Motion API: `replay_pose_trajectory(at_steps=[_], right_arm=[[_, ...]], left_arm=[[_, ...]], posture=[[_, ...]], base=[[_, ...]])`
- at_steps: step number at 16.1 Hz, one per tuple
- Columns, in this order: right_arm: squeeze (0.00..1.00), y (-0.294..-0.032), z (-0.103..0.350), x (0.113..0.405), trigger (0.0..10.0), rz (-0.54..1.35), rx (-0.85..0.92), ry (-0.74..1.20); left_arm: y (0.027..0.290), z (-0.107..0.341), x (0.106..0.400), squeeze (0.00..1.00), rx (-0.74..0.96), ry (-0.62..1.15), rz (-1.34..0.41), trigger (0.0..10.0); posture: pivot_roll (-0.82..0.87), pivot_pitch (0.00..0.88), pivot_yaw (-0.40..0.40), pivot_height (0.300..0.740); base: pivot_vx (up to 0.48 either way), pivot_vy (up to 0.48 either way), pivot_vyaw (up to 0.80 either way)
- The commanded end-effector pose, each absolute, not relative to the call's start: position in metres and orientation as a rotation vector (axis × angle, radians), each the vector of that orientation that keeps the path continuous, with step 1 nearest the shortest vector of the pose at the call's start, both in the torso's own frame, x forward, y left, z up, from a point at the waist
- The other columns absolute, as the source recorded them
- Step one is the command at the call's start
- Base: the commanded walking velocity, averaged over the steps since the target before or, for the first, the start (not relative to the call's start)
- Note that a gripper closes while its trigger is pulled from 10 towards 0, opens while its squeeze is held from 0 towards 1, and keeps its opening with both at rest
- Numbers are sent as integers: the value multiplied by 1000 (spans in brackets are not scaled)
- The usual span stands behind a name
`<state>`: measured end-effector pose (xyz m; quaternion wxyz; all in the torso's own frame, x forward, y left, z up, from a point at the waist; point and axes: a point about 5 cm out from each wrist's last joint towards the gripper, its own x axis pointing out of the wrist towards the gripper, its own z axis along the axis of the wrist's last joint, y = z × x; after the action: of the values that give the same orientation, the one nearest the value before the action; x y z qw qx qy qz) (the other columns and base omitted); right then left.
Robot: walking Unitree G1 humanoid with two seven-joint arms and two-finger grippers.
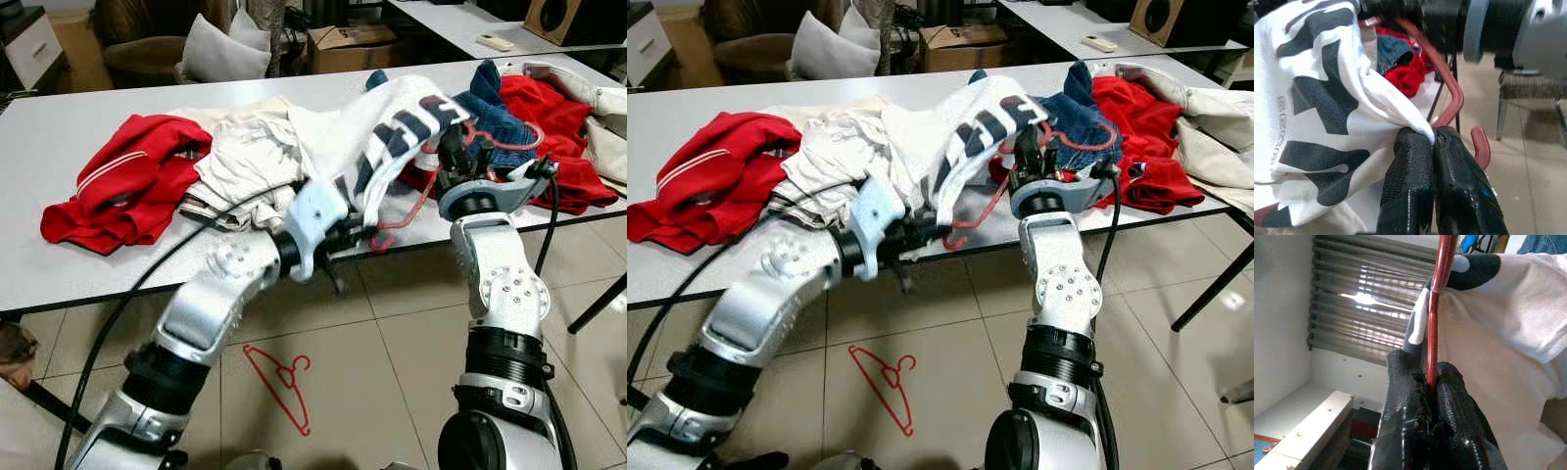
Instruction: Hang hanger
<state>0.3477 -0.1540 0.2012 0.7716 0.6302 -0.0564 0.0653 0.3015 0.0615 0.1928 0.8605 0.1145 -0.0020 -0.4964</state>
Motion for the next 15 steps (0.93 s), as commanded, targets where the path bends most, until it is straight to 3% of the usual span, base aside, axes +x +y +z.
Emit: replay_pose_trajectory(at_steps=[1, 9, 15], right_arm=[[0, -164, 198, 346, 10000, 80, 1388, -151], [0, -186, 210, 359, 10000, 13, 1660, -283], [0, -167, 210, 367, 10000, 50, 1579, -236]], left_arm=[[59, 198, 292, 0, 177, -16, -1130, 0], [58, 183, 281, 0, 212, 61, -1223, 0], [43, 195, 275, 0, 98, 29, -1266, 0]], posture=[[-80, 0, 4, 710], [-74, 0, 3, 710], [-70, 0, 6, 710]], base=[[0, 0, 0], [0, 0, 0], [0, 0, 0]])
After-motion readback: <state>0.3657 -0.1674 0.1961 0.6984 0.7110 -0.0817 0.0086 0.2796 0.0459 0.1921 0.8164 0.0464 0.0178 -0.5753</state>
